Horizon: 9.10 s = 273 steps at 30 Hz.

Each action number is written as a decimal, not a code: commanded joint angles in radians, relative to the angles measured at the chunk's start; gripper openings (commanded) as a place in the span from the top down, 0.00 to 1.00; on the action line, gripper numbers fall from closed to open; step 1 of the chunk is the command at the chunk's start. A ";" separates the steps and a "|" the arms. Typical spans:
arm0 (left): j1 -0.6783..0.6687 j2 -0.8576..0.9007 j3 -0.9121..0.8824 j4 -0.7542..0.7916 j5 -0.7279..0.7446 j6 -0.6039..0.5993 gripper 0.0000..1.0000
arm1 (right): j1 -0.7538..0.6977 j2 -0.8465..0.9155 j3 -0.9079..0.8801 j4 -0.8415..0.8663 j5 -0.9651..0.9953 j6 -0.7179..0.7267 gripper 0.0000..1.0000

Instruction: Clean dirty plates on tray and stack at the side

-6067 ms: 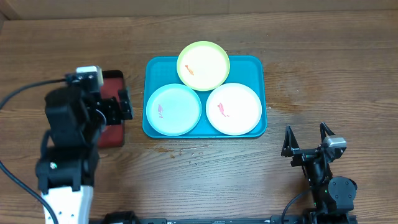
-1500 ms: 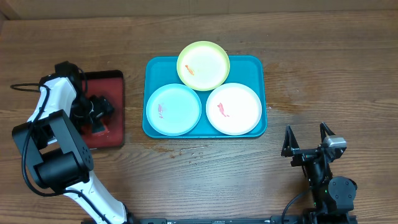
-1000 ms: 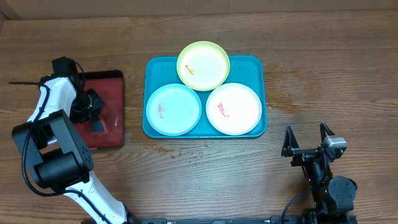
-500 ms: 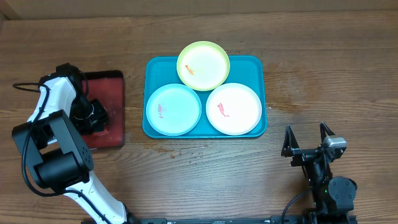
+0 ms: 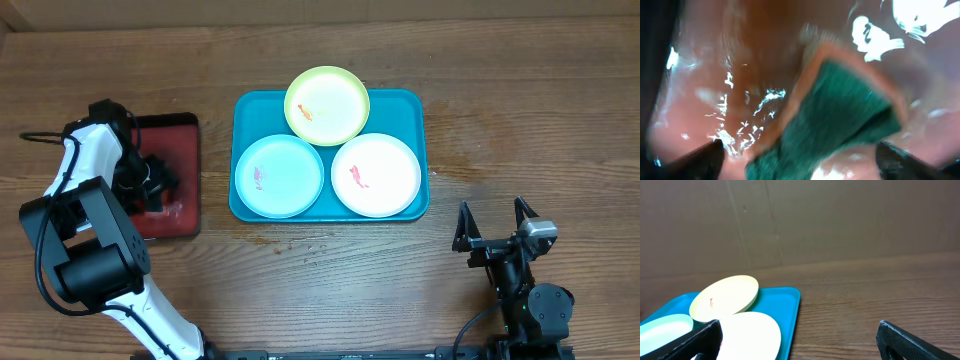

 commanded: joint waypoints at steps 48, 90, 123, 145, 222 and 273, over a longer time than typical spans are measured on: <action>-0.002 0.017 -0.001 -0.021 -0.010 0.124 0.60 | 0.005 -0.010 -0.010 0.003 0.010 -0.003 0.00; -0.004 0.098 0.770 -0.537 0.091 0.124 0.96 | 0.005 -0.010 -0.010 0.003 0.010 -0.003 0.00; -0.018 0.029 0.499 -0.397 0.107 0.061 0.96 | 0.005 -0.010 -0.010 0.003 0.010 -0.003 0.00; -0.037 -0.171 0.492 -0.314 0.291 0.087 0.96 | 0.005 -0.010 -0.004 0.491 -0.364 0.367 0.00; -0.206 -0.139 0.399 -0.267 0.264 0.086 0.96 | 0.509 2.141 1.775 -0.541 -0.162 0.188 0.39; -0.510 -0.138 -0.124 0.299 0.346 -0.035 0.96 | 0.587 2.293 1.769 -0.730 -0.043 0.227 0.85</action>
